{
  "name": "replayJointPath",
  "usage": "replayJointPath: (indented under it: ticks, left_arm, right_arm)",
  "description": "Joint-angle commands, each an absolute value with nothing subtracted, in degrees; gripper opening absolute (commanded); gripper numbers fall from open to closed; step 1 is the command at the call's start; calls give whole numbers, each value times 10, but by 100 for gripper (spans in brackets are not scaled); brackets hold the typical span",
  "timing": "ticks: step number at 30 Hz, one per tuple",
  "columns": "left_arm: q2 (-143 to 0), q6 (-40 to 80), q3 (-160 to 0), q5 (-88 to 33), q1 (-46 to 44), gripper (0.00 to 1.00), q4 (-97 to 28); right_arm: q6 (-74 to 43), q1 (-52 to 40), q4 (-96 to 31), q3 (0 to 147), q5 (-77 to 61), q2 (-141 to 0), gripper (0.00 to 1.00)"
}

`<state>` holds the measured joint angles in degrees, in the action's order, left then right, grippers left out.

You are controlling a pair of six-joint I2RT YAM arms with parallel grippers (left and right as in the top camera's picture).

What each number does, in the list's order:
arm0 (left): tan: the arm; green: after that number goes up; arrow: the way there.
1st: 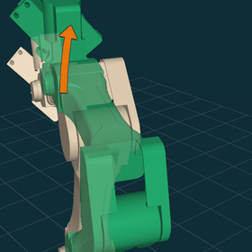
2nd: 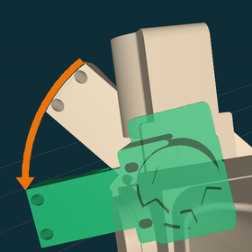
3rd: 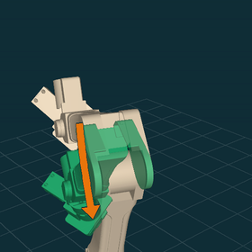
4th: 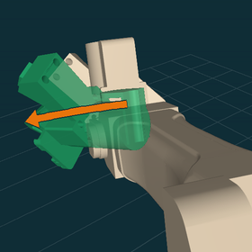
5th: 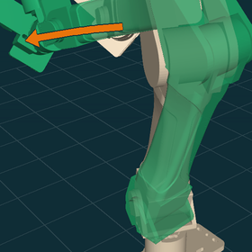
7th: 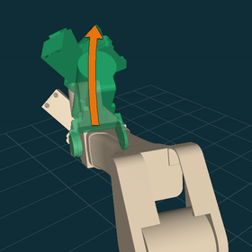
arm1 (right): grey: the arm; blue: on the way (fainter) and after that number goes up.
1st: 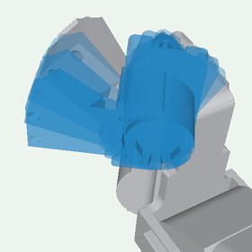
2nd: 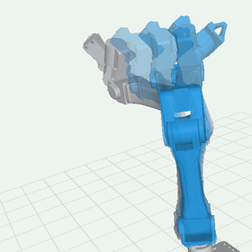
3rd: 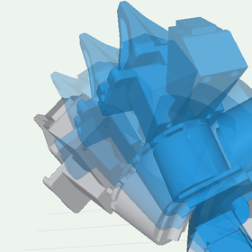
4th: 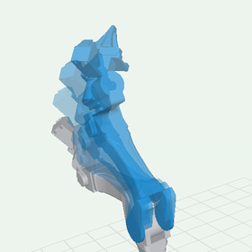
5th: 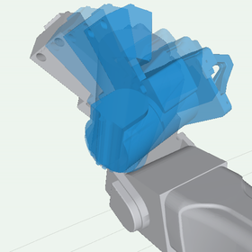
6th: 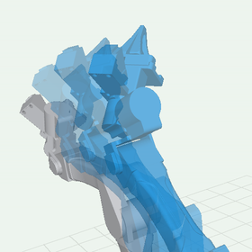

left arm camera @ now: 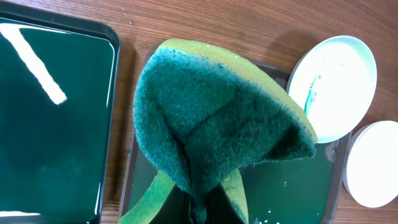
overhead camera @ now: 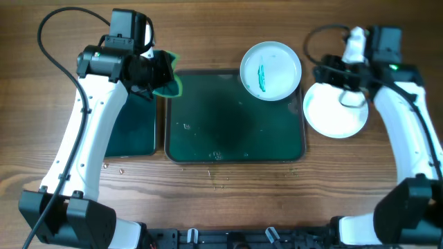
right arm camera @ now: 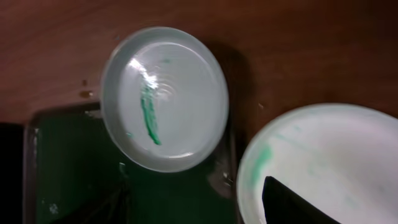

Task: Clean dirty plates on tray and stack at the side
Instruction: 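Open the right gripper and move it to the upper plate, then grip the upper plate's rim with the right gripper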

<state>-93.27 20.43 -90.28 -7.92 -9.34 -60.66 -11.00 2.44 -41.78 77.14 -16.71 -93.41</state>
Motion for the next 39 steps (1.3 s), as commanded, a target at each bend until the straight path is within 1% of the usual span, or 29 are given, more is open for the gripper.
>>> replayJointPath:
  ticks: [1, 3, 4, 8, 11, 14, 18, 25, 28, 33, 37, 39]
  left_arm:
    - [-938, 197, -902, -74, -91, 4, -605]
    - [-938, 197, -902, -73, -91, 4, -605]
    - [-938, 197, -902, -73, -91, 4, -605]
    - [-939, 197, -902, -73, -91, 4, -605]
    - [-939, 197, -902, -73, -91, 4, -605]
    - [-939, 197, -902, -73, -91, 4, -605]
    - [-939, 197, -902, -73, -91, 4, -605]
    - [-939, 197, -902, -73, -91, 4, -605]
    - [-939, 197, -902, -73, -91, 4, -605]
    - [-939, 197, -902, -73, -91, 4, -605]
    - [-939, 197, -902, -73, -91, 4, -605]
    - [-939, 197, -902, -74, -91, 4, -605]
  right_arm:
    - [-106, 8, -423, 811, -181, -1025, 65]
    - [-107, -2, -431, 822, -183, -1061, 59]
    - [-113, -7, -429, 822, -185, -1075, 57]
    - [-175, -28, -427, 822, -180, -1111, 45]
    - [-220, -42, -426, 820, -165, -1123, 44]
    - [-258, -58, -427, 820, -122, -1135, 40]
    - [-292, -74, -431, 820, -72, -1148, 38]
    - [-300, -77, -442, 820, -41, -1149, 36]
    - [-300, -77, -428, 809, -34, -1149, 36]
    - [-292, -77, -387, 780, -36, -1149, 27]
    - [-276, -80, -371, 773, -44, -1149, 16]
    - [-270, -81, -371, 773, -44, -1149, 15]
